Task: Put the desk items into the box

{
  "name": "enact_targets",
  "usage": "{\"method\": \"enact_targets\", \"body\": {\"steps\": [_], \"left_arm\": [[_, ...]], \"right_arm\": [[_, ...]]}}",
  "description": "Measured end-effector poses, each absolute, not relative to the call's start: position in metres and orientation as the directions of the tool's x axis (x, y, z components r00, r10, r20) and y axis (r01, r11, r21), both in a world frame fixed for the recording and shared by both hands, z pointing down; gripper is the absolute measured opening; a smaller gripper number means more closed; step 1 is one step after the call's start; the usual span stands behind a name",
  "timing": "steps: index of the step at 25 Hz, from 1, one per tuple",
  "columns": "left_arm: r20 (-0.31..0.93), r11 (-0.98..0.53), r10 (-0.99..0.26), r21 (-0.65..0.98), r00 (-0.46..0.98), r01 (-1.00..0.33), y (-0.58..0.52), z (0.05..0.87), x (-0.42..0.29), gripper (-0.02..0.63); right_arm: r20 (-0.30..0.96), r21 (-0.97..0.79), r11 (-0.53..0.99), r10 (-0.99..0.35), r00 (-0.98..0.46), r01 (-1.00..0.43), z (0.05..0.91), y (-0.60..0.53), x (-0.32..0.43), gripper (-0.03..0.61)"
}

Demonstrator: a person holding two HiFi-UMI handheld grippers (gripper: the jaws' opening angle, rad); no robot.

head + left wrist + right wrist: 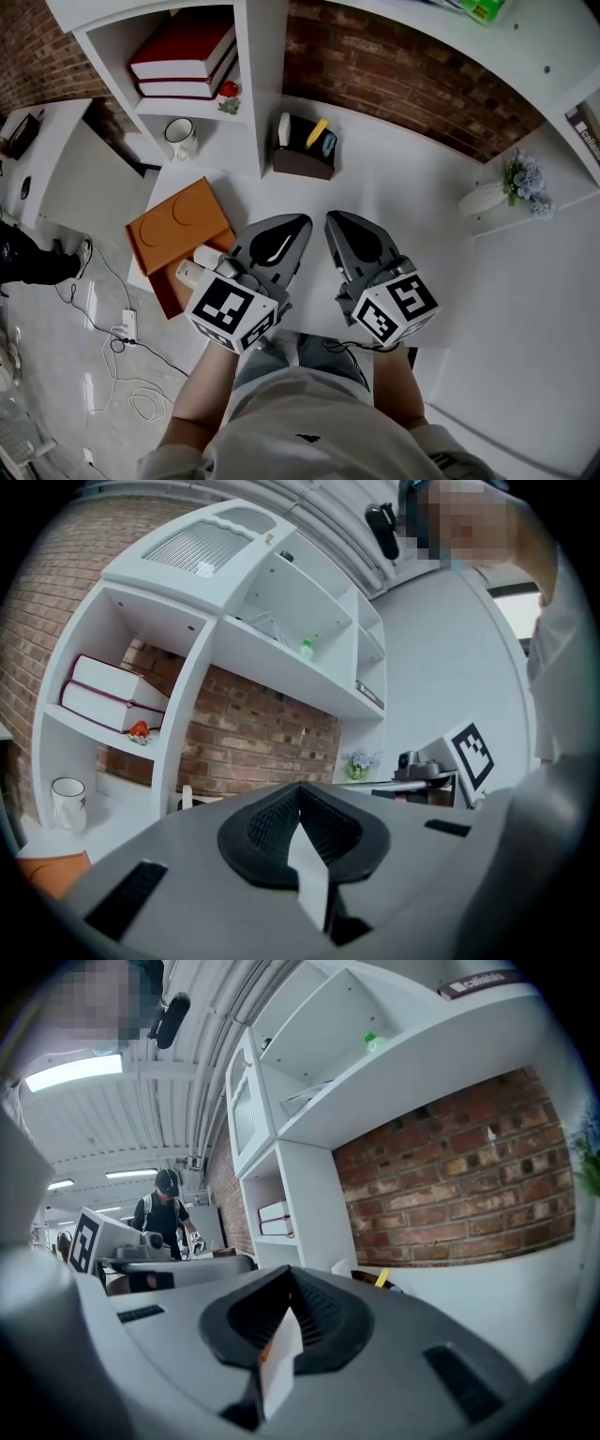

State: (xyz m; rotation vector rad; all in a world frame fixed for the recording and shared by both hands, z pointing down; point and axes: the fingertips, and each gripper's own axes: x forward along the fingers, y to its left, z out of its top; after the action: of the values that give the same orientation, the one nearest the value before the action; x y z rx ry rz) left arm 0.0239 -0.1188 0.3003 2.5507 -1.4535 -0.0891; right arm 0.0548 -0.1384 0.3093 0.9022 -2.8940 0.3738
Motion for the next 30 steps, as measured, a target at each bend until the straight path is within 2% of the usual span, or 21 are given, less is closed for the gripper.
{"method": "enact_targets", "body": {"steps": [9,30], "left_arm": [[0.057,-0.477,-0.864,0.22,0.5,-0.851,-0.151,0.302,0.023,0.012],[0.094,-0.379,-0.904,0.272,0.416,-0.885,-0.211,0.316,0.008,0.012]], "right_arm": [[0.188,-0.222,0.78,-0.555,-0.811,-0.585,0.324,-0.188,0.061,0.009],[0.35,-0.188,0.78,-0.515,-0.782,-0.597,0.396,-0.305,0.052,0.011]]}}
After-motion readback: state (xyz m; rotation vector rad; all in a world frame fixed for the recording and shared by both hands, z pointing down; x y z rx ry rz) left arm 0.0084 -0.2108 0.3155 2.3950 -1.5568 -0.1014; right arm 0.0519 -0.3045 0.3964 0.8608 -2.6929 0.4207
